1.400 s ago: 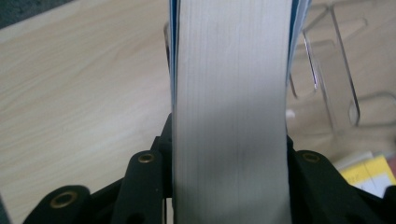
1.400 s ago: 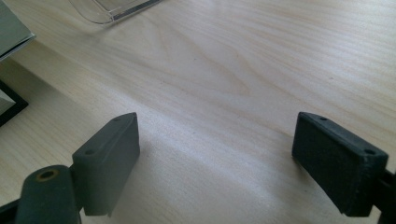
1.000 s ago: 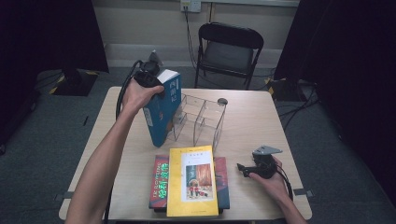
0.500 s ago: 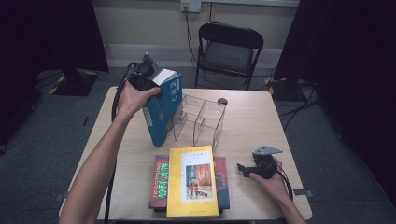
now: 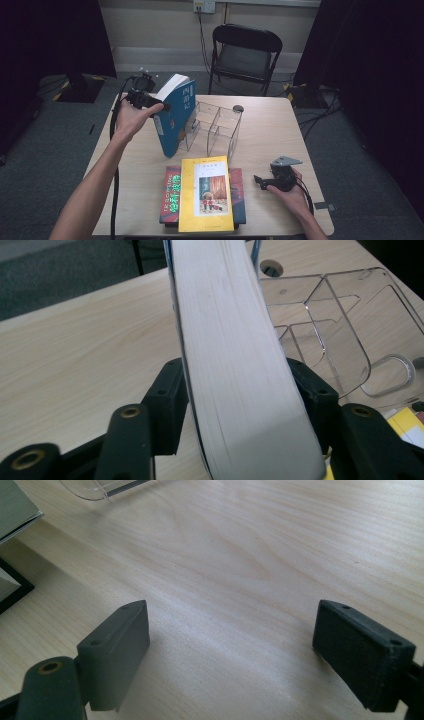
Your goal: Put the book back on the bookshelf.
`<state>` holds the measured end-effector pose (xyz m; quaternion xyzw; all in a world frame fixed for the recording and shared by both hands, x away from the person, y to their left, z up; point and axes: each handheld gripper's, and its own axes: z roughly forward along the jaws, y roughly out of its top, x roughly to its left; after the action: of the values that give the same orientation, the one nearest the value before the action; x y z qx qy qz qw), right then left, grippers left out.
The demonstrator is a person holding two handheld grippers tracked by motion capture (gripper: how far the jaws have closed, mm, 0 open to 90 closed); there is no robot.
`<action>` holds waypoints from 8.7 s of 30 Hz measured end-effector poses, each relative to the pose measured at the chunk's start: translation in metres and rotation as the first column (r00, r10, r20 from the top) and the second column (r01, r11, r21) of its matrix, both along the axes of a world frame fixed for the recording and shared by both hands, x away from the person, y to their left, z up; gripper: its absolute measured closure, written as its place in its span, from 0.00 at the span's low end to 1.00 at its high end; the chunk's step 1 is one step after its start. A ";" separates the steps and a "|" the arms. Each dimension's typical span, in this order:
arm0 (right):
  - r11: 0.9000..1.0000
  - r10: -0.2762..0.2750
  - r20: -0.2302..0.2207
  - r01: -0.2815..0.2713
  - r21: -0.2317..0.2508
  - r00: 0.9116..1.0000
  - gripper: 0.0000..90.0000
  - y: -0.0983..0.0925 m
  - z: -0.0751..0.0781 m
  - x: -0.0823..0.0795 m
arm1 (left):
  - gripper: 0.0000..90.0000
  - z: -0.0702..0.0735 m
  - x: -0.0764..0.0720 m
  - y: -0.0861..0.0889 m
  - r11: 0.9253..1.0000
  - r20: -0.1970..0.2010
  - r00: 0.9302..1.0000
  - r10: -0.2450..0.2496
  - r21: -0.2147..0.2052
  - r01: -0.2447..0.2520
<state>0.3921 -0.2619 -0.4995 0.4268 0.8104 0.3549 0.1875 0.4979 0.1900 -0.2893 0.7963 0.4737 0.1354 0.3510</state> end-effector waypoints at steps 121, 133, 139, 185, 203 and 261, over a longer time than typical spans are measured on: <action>0.935 0.294 -0.018 -0.284 0.213 0.956 0.19 0.114 0.052 -0.042 | 0.45 -0.152 -0.148 -0.029 0.939 0.041 0.957 -0.287 -0.185 0.290; 0.936 0.313 -0.058 -0.297 0.192 0.948 0.16 0.117 0.053 -0.035 | 0.42 -0.155 -0.149 -0.034 0.926 0.032 0.948 -0.316 -0.205 0.316; 0.929 0.321 -0.048 -0.304 0.210 0.946 0.22 0.114 0.052 -0.028 | 0.41 -0.153 -0.153 -0.033 0.925 0.027 0.944 -0.329 -0.191 0.328; 0.915 0.277 -0.109 -0.227 0.333 0.955 0.44 0.114 0.059 -0.031 | 0.32 -0.162 -0.155 -0.033 0.918 0.100 0.942 -0.322 -0.211 0.336; 0.878 0.355 -0.157 -0.271 0.395 0.921 0.50 0.138 0.057 -0.008 | 0.29 -0.157 -0.148 -0.042 0.929 0.068 0.946 -0.317 -0.180 0.324; 0.841 0.439 -0.132 -0.354 0.409 0.889 0.86 0.125 0.088 -0.041 | 0.51 -0.142 -0.147 -0.058 0.831 0.030 0.922 -0.385 -0.422 0.361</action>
<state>0.3515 -0.1368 -0.4112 0.3134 0.8142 0.4841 -0.0664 0.3508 0.1319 -0.4315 0.7825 0.3367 -0.0631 0.5200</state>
